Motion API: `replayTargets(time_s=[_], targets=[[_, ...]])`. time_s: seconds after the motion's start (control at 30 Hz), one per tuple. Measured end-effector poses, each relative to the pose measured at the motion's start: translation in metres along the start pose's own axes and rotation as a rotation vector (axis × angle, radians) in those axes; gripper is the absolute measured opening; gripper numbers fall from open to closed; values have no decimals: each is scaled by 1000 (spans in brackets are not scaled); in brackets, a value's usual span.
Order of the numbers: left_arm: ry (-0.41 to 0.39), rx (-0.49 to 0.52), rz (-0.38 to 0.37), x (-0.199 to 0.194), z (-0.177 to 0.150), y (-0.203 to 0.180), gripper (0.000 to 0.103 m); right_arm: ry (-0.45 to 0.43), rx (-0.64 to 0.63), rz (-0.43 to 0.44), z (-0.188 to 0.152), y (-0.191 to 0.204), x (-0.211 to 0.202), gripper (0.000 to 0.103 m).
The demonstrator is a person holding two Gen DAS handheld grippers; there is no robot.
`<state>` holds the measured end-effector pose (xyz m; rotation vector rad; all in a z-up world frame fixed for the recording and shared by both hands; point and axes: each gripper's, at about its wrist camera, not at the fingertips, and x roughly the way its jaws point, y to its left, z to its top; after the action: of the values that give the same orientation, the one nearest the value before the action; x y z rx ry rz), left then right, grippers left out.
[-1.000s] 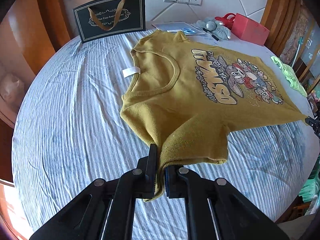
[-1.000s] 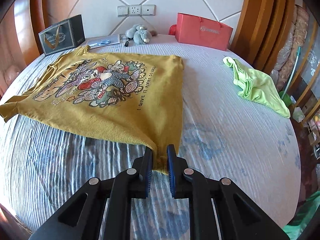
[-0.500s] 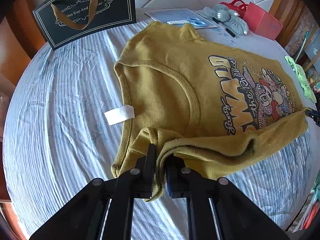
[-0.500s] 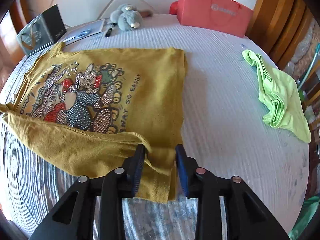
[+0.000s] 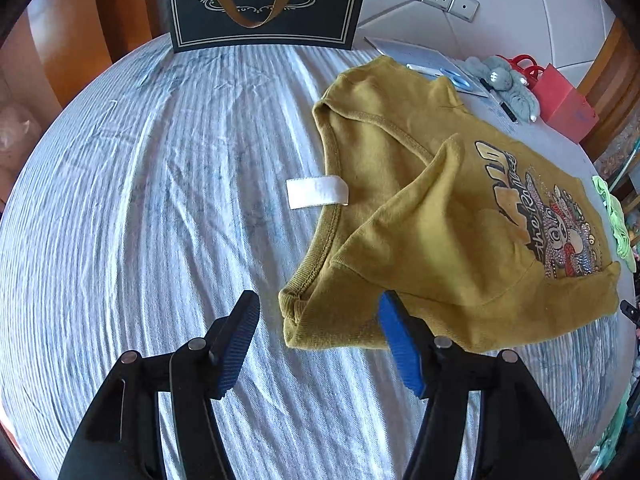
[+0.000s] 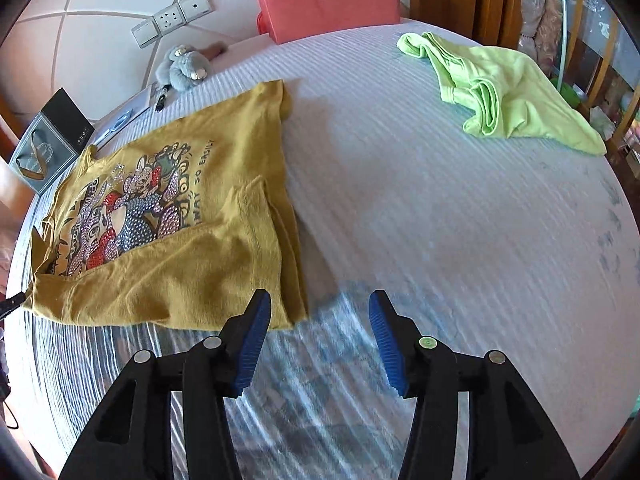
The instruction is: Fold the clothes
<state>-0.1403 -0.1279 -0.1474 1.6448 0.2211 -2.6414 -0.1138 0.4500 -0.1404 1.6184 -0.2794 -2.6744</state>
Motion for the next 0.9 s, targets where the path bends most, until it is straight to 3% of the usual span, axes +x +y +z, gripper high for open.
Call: replayTargets(time_s=[0.5,0.73,0.9], targets=[[1,56,38,8,-7,-21,63,20,-104,4,0,37,18,51],[-70,121,33,-4,-6,-34,62,24,-103,7,1,37,20,51],[-40,131,-2,17,3,-39,62,36,-103,-3,2,39,25,51]])
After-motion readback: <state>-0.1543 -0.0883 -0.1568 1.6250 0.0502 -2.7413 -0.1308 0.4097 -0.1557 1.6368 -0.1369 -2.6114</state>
